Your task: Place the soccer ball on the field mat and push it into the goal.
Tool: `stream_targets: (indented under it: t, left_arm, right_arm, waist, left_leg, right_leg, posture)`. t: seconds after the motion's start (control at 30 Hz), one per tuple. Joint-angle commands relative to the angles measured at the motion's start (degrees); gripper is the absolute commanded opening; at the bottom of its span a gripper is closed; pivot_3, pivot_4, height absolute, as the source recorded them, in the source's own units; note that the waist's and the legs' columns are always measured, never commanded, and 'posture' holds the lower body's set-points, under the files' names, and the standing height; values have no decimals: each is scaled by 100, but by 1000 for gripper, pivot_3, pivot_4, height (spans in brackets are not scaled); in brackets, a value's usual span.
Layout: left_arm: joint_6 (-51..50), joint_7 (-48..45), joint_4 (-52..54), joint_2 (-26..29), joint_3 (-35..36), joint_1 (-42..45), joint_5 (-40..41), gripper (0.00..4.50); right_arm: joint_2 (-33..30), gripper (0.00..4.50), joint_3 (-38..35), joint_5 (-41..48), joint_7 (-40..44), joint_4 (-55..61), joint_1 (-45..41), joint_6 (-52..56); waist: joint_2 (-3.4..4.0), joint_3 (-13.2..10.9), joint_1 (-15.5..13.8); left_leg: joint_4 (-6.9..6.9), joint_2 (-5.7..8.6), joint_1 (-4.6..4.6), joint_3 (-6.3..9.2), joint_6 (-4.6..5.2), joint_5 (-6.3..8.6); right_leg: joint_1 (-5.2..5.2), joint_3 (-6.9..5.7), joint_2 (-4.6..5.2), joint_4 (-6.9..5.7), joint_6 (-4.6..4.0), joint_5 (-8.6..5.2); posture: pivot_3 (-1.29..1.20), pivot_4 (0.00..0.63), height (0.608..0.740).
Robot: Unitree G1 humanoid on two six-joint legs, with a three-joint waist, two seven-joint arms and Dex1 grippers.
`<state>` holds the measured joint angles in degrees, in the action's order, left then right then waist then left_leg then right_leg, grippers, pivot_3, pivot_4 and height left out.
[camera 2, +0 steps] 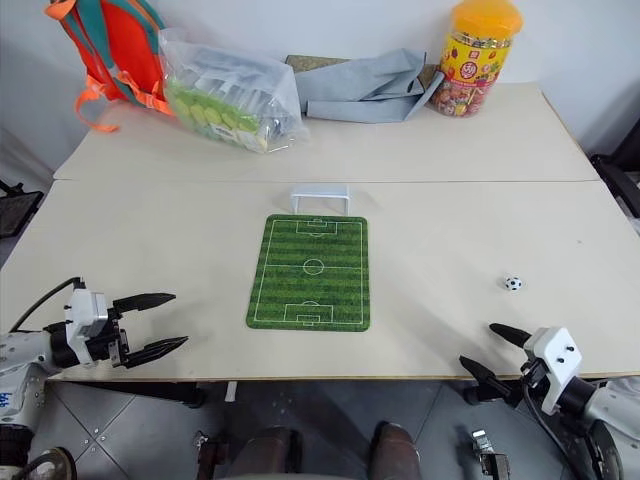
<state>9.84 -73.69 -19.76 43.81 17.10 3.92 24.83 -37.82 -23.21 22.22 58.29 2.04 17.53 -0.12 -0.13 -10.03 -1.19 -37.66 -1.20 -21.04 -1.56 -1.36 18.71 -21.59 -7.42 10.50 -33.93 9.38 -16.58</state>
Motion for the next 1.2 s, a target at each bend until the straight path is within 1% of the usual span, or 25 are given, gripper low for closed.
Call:
stream_targets:
  t: [0.03, 0.17, 0.33, 0.43, 0.53, 0.63, 0.7, 0.8, 0.93, 1.07, 1.2]
  left_arm:
    - [10, -261, -14, 23, 53, 59, 188, 4500]
    - [-314, 60, 232, -51, 127, 61, 254, 4500]
    - [-611, 251, 773, -80, 152, -189, 341, 4500]
    - [-916, 600, 1306, -161, 167, -356, 410, 4500]
    - [-1253, 886, 1881, -311, 195, -500, 623, 4500]
    - [-1556, 1020, 2429, -518, 163, -600, 928, 4500]
    - [-1565, 1136, 2713, -673, 35, -618, 905, 4500]
    - [-1537, 1193, 2837, -766, -43, -580, 823, 4500]
    - [-1476, 1184, 2729, -686, -35, -390, 770, 4500]
    - [-1402, 1014, 2598, -496, 69, -301, 781, 4500]
    - [-1339, 904, 2359, -343, 106, -138, 748, 4500]
  right_arm:
    - [-103, 4481, -139, 98, -11, 119, 21, -44]
    - [-123, 4481, -236, 189, -74, 372, 102, 104]
    - [-207, 4481, -442, 397, -240, 953, 317, 501]
    - [-361, 4481, -737, 655, -541, 1498, 378, 1156]
    - [-525, 4481, -982, 784, -1075, 1675, 54, 1835]
    - [-647, 4481, -1018, 776, -1312, 1389, -460, 2063]
    - [-797, 4481, -847, 651, -1336, 865, -958, 2151]
    - [-907, 4481, -539, 309, -1295, 82, -1506, 1915]
    - [-890, 4481, -187, 20, -1309, -1038, -2280, 1763]
    - [-884, 4481, 152, -208, -1215, -1597, -2546, 1740]
    - [-832, 4481, 402, -392, -1317, -2038, -2794, 1730]
  waist:
    - [0, 0, 0]
    - [0, 0, 0]
    - [0, 0, -3]
    - [0, 0, -5]
    - [0, 0, -1]
    - [-1, -1, -3]
    - [-1, -1, -2]
    - [-1, -1, 1]
    - [0, -1, -4]
    - [1, -1, -2]
    - [2, -2, 8]
  left_leg:
    - [0, 0, 0, 0, 0, 0]
    - [-1, 0, 0, 0, 0, 0]
    - [-6, -1, -1, 0, 0, 1]
    - [-8, -2, 0, 0, 0, 3]
    - [-14, -3, -2, 0, 1, 5]
    - [-31, -5, -5, -2, 3, 7]
    - [-34, -6, -4, -5, 4, 7]
    - [-40, -5, -4, -10, 5, 7]
    - [-40, -9, -5, -11, 5, 7]
    - [-42, -11, -5, -13, 5, 8]
    - [-41, -11, -7, -16, 5, 8]
  right_leg:
    - [0, 0, 0, 0, 0, 0]
    - [0, 0, 0, -2, 0, 0]
    - [0, 1, 0, -3, 0, 0]
    - [0, 3, 0, -5, 0, 0]
    - [1, 6, 0, -4, -3, 2]
    - [2, 8, -2, -5, -6, 6]
    - [3, 13, -2, -6, -7, 7]
    - [3, 16, -3, -6, -9, 9]
    - [2, 14, -8, -8, -9, 9]
    - [2, 14, -9, -6, -9, 9]
    - [0, 13, -9, -5, -9, 9]
  posture:
    - [0, 150, 740]
    - [0, 150, 740]
    - [0, 150, 740]
    - [0, 150, 740]
    - [0, 150, 740]
    - [0, 150, 740]
    - [0, 150, 740]
    - [0, 150, 740]
    - [0, 150, 740]
    - [0, 150, 740]
    - [0, 150, 740]
